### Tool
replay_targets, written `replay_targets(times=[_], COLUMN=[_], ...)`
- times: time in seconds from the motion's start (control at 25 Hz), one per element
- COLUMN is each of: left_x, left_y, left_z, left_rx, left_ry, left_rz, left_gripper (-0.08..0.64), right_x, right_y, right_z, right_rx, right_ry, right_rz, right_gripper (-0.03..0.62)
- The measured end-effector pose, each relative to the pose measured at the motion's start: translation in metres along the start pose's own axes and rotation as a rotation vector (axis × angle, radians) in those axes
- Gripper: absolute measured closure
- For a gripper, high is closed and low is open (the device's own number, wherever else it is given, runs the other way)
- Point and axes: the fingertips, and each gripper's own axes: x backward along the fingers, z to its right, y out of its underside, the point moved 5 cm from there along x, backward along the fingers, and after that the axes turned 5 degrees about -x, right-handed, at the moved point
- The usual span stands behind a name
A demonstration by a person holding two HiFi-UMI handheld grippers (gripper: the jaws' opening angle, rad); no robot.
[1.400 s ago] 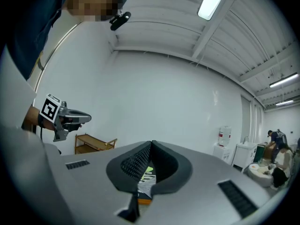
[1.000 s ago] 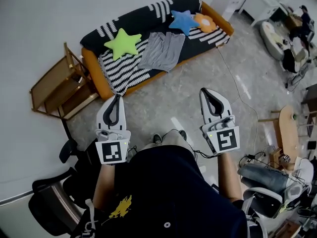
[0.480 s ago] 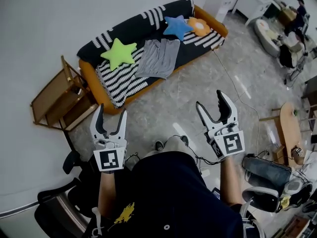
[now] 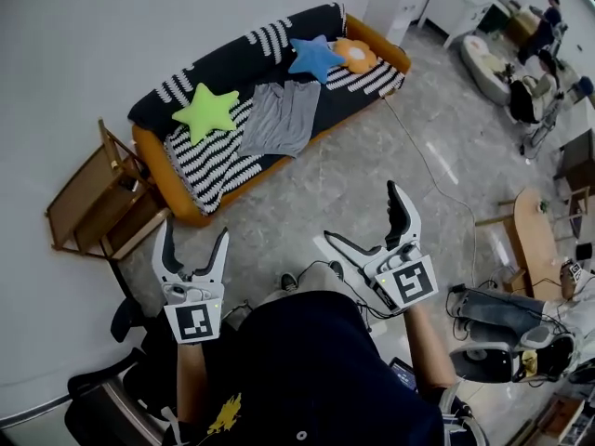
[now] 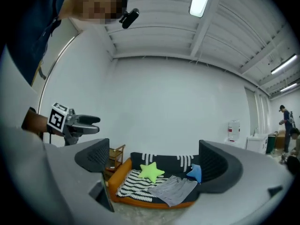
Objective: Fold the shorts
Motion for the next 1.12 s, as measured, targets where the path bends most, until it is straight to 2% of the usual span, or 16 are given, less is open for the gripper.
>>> replay_targets(times=[0.08,0.16,0.28,0.36,0.56,0.68,0.84,0.96,1.0,1.12], left_x=[0.001,0.003,0.000,-0.002,-0.004,-0.015,-0.043,-0.080,-0.094,-0.141], left_y=[-0.003,-0.002,0.003,0.013,0.046,0.066,0.084,0.091,0.092,0.090], left_z=[-0.003,-0.005,-0.005,-0.004,-0.018,-0.029,-0.032,-0.049,-0.056,-0.072], left_rx=[-0.018,-0.011,0.031,0.048,0.069,0.080,0.075,0.075,0.045,-0.202], left_ry=[-0.009,-0.018,-0.012,-0.001,0.023,0.026,0.068,0.054,0.059,0.136], left_rz=[0.006,0.019,0.053,0.043,-0.020,-0.047,-0.079,-0.091,-0.094,-0.121], left_gripper=[0.170,0.172,0.172,0.172,0.173,0.173,0.173,0.173,0.173,0.173], right_x=[0.000,0.002,-0.003,-0.007,-0.021,-0.035,-0.062,-0.099,-0.111,-0.149], right_y=[0.007,0.012,0.012,0.016,0.033,0.042,0.066,0.080,0.084,0.105], right_z=[-0.008,-0.011,-0.013,-0.018,-0.028,-0.022,-0.003,0.010,0.015,0.037], right_rx=[0.025,0.032,-0.038,-0.063,0.040,0.074,-0.005,-0.051,-0.046,-0.040], right_ry=[-0.024,-0.003,0.053,0.061,0.053,0.068,0.053,0.013,0.003,-0.036], right_rz=[-0.007,-0.021,-0.016,-0.041,-0.157,-0.189,-0.246,-0.282,-0.310,-0.408], right_gripper=[-0.005,-0.005,0.005,0.008,0.015,0.029,0.094,0.132,0.134,0.144])
